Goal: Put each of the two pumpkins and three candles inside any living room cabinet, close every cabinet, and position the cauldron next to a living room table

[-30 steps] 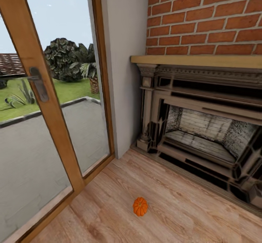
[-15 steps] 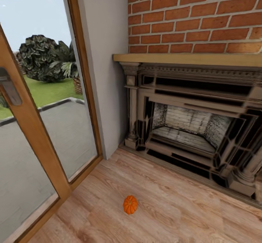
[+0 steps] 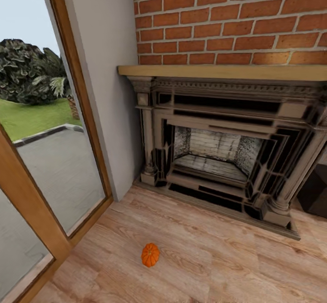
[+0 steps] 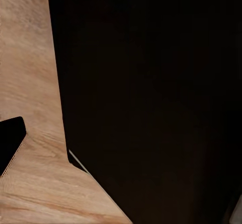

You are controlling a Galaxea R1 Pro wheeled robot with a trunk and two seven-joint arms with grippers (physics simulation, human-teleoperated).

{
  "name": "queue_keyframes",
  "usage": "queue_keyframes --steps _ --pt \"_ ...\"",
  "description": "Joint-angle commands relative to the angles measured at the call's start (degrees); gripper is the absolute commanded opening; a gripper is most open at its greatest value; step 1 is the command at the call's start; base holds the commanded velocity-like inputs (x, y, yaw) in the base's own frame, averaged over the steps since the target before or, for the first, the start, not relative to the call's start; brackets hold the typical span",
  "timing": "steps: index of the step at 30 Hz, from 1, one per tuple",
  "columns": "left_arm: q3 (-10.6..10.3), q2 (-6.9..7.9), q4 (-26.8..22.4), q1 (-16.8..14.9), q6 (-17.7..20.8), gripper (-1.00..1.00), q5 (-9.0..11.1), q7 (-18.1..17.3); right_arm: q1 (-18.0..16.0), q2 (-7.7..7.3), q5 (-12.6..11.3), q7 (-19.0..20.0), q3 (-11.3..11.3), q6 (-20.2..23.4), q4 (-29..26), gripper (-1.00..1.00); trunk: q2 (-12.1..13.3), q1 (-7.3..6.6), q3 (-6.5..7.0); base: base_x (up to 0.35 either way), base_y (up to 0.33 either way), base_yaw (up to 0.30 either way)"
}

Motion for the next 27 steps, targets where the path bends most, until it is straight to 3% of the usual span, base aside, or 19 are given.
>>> queue_keyframes --steps 1,27 --pt "0.01 0.0 0.02 0.01 -0.18 1.0 -0.01 0.02 -0.01 0.01 -0.04 -0.02 -0.03 -0.16 0.0 1.0 -0.02 0.0 -0.07 0.0 0.0 -0.261" --pt "0.03 0.0 0.02 -0.01 -0.16 1.0 0.0 0.02 -0.01 0.09 -0.04 -0.04 -0.11 -0.15 0.0 1.0 -0.02 0.0 -0.86 0.0 0.0 -0.261"
